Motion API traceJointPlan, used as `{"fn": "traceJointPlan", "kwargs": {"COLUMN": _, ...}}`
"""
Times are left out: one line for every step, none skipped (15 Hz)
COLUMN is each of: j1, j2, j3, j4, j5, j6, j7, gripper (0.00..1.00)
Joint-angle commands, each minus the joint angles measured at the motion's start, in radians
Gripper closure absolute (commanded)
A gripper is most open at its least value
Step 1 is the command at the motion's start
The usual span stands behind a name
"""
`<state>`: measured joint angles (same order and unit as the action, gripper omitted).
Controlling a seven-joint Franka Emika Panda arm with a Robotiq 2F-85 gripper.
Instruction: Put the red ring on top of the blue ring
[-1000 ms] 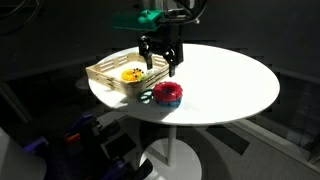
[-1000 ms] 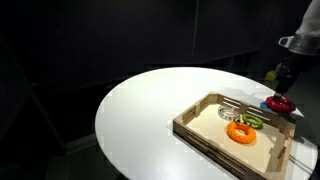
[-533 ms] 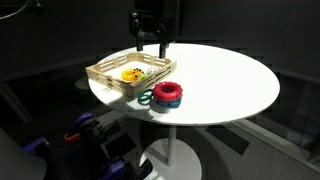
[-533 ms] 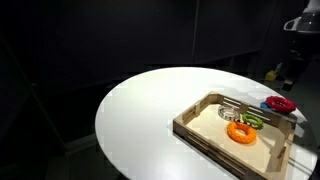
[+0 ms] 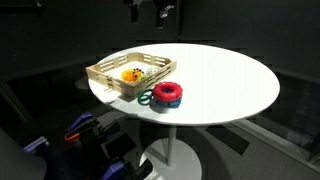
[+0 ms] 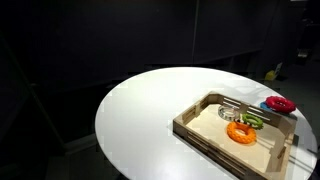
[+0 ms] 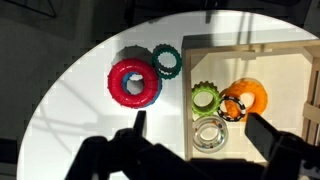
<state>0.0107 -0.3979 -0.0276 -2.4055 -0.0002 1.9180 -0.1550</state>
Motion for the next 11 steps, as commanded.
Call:
{"fn": "traceJointPlan", "kwargs": {"j1": 0.008, "j2": -0.009, "j3": 0.017, "j4": 0.096, "j5": -0.003, "j6": -0.114, "j7": 0.027, "gripper": 0.00}}
{"fn": "traceJointPlan", "kwargs": {"j1": 0.009, "j2": -0.011, "j3": 0.022, "j4": 0.113, "j5": -0.005, "j6": -0.130, "j7": 0.028, "gripper": 0.00}}
{"fn": "traceJointPlan", "kwargs": {"j1": 0.010, "j2": -0.011, "j3": 0.025, "j4": 0.130, "j5": -0.007, "j6": -0.146, "j7": 0.028, "gripper": 0.00}}
{"fn": "traceJointPlan", "kwargs": {"j1": 0.011, "j2": -0.009, "j3": 0.028, "j4": 0.145, "j5": -0.007, "j6": -0.158, "j7": 0.028, "gripper": 0.00}}
{"fn": "traceJointPlan", "kwargs": {"j1": 0.012, "j2": -0.005, "j3": 0.029, "j4": 0.155, "j5": -0.002, "j6": -0.165, "j7": 0.023, "gripper": 0.00}}
{"fn": "traceJointPlan", "kwargs": {"j1": 0.015, "j2": -0.002, "j3": 0.028, "j4": 0.161, "j5": 0.006, "j6": -0.167, "j7": 0.017, "gripper": 0.00}}
{"fn": "traceJointPlan", "kwargs": {"j1": 0.013, "j2": -0.008, "j3": 0.024, "j4": 0.129, "j5": -0.002, "j6": -0.132, "j7": 0.007, "gripper": 0.00}}
{"fn": "traceJointPlan", "kwargs": {"j1": 0.015, "j2": -0.008, "j3": 0.025, "j4": 0.134, "j5": -0.002, "j6": -0.136, "j7": 0.007, "gripper": 0.00}}
{"fn": "traceJointPlan", "kwargs": {"j1": 0.016, "j2": -0.008, "j3": 0.025, "j4": 0.136, "j5": -0.002, "j6": -0.137, "j7": 0.007, "gripper": 0.00}}
{"fn": "traceJointPlan", "kwargs": {"j1": 0.017, "j2": -0.008, "j3": 0.025, "j4": 0.136, "j5": -0.002, "j6": -0.137, "j7": 0.007, "gripper": 0.00}}
{"fn": "traceJointPlan", "kwargs": {"j1": 0.017, "j2": -0.007, "j3": 0.025, "j4": 0.136, "j5": -0.002, "j6": -0.137, "j7": 0.007, "gripper": 0.00}}
